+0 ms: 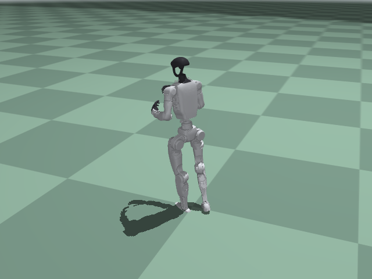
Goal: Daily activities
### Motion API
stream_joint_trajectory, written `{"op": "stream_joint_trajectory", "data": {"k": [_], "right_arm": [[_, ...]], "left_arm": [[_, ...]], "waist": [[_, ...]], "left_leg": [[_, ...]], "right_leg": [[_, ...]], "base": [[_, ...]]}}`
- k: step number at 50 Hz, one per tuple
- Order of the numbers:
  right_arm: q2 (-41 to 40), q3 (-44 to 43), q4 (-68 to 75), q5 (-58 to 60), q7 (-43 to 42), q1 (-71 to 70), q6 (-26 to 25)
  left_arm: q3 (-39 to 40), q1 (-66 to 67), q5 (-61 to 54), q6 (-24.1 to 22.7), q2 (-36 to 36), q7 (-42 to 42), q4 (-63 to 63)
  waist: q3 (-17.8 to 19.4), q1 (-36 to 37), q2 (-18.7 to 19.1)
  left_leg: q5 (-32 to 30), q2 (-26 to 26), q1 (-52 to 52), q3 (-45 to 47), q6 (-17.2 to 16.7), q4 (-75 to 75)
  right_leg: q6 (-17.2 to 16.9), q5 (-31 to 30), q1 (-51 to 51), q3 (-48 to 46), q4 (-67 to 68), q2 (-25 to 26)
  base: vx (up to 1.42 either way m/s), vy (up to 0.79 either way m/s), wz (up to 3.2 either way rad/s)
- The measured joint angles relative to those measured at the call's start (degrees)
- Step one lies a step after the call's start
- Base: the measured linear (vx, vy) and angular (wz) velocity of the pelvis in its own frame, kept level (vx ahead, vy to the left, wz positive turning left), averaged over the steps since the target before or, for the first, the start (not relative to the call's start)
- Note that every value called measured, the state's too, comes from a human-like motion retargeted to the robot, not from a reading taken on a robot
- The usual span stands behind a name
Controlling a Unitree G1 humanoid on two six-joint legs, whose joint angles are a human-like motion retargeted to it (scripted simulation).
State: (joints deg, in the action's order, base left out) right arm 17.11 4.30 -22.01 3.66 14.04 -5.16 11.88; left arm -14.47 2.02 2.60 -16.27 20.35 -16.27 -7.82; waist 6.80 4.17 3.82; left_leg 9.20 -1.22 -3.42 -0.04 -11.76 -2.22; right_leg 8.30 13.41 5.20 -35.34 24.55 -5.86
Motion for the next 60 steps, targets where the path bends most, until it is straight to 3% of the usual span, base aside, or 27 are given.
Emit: {"op": "stream_joint_trajectory", "data": {"k": [12,26,33,40,45,52,60], "right_arm": [[1.6,-3.0,-0.4,-1.4,-0.1,5.0,-0.7],[3.2,-4.8,-1.5,-2.6,1.7,11.7,-2.1],[1.6,0.3,-0.5,-5.2,3.8,7.4,-3.1],[-0.1,3.8,1.0,-7.1,4.3,3.3,-3.8],[-0.8,4.4,1.5,-8.0,4.4,2.9,-4.5],[0.2,5.6,1.6,-6.9,4.9,0.7,-5.8],[4.1,3.5,-0.8,-1.7,1.8,-4.2,-5.6]], "left_arm": [[-2.2,-2.2,-0.7,0.7,-1.6,-1.3,0.9],[-4.3,-2.2,-0.9,2.1,-4.1,-4.0,2.4],[-2.4,6.9,-0.6,2.3,0.4,-2.8,0.6],[-0.1,8.8,0.6,2.5,1.5,-1.9,-2.3],[1.3,7.9,1.5,3.3,1.6,-1.6,-3.8],[2.7,5.0,2.0,4.5,2.1,-0.9,-5.5],[5.6,5.8,2.6,4.3,3.5,3.6,-6.1]], "waist": [[0.5,0.1,1.4],[0.9,2.1,3.2],[0.6,4.1,4.6],[0.4,3.4,2.5],[-0.1,1.2,-0.1],[-1.6,-2.7,-3.8],[-2.5,-3.3,-6.3]], "left_leg": [[-1.9,0.4,0.0,-1.8,-3.2,-0.1],[-6.2,-3.1,-0.3,-5.9,-3.2,-0.2],[-10.4,-6.4,-1.9,-8.3,-3.2,-0.2],[-14.7,-10.0,-4.0,-9.5,-3.2,-0.4],[-17.9,-7.2,-5.3,-2.5,-3.2,-0.5],[-17.4,-6.4,-5.3,7.8,6.1,-0.5],[-14.4,-5.8,-3.3,10.6,8.7,1.3]], "right_leg": [[2.1,-4.5,1.8,-3.2,-0.2,1.2],[3.1,-12.3,2.8,-5.2,1.2,1.0],[-1.5,-17.4,-0.4,0.4,1.6,0.7],[-8.4,-11.3,-6.3,12.2,3.3,-0.3],[-9.1,-8.6,-10.5,16.3,8.0,-1.8],[-10.1,-8.0,-14.1,21.0,11.8,-3.6],[-10.8,-9.2,-14.0,17.8,11.4,-5.3]], "base": [[0.01,0.02,0.51],[0.01,0.07,0.86],[-0.05,0.09,1.55],[-0.06,0.02,2.11],[0.02,-0.17,2.50],[0.07,-0.13,2.70],[-0.02,-0.14,2.25]]}}
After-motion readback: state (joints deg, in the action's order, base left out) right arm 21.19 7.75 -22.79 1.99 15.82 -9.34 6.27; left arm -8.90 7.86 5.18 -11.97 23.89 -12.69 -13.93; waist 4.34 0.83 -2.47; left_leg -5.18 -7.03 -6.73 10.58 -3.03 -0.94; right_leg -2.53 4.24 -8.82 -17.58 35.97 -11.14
